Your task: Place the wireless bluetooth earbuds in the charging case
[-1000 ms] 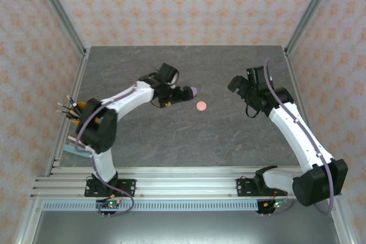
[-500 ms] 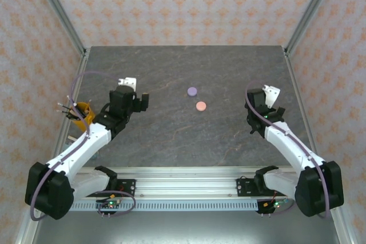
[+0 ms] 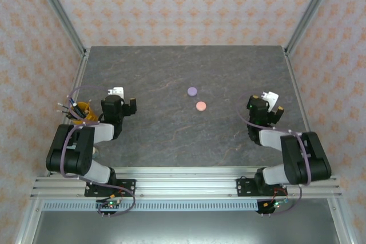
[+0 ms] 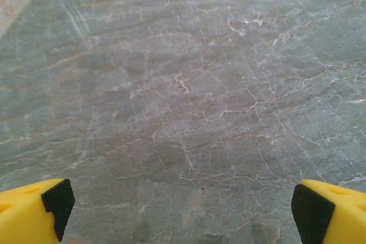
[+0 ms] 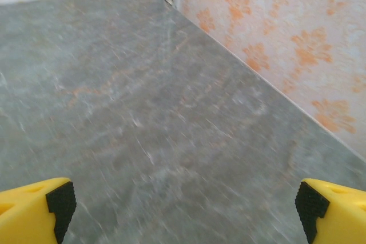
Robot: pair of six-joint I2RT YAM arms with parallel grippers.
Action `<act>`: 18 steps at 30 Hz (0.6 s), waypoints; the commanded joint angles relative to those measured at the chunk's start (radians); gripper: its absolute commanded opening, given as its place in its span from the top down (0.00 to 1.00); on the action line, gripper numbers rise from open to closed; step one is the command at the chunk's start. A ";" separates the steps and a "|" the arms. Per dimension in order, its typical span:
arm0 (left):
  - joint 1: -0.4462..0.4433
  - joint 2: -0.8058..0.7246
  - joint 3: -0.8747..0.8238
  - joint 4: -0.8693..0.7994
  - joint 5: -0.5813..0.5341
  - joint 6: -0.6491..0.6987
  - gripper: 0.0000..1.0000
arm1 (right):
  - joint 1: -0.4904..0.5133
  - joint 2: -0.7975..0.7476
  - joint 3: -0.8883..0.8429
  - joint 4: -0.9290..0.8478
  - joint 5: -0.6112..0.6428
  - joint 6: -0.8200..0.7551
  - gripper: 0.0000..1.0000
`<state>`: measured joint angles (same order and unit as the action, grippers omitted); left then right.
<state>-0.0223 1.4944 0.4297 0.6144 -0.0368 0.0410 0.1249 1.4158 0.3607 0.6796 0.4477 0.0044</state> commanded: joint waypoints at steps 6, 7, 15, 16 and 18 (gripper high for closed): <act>0.010 0.006 0.000 0.126 0.048 -0.026 0.00 | -0.089 0.104 0.055 0.095 -0.281 -0.008 0.01; 0.009 0.006 0.000 0.124 0.046 -0.026 0.00 | -0.083 0.102 0.043 0.118 -0.275 -0.013 0.01; 0.009 0.006 0.000 0.125 0.044 -0.026 0.00 | -0.075 0.115 0.063 0.094 -0.276 -0.022 0.01; 0.008 0.006 0.001 0.125 0.044 -0.026 0.00 | -0.082 0.114 0.066 0.087 -0.289 -0.017 0.01; 0.007 0.006 0.001 0.124 0.043 -0.023 0.00 | -0.088 0.112 0.067 0.083 -0.300 -0.016 0.01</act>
<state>-0.0177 1.5017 0.4282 0.7021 0.0158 0.0242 0.0448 1.5360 0.4026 0.7639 0.1749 -0.0166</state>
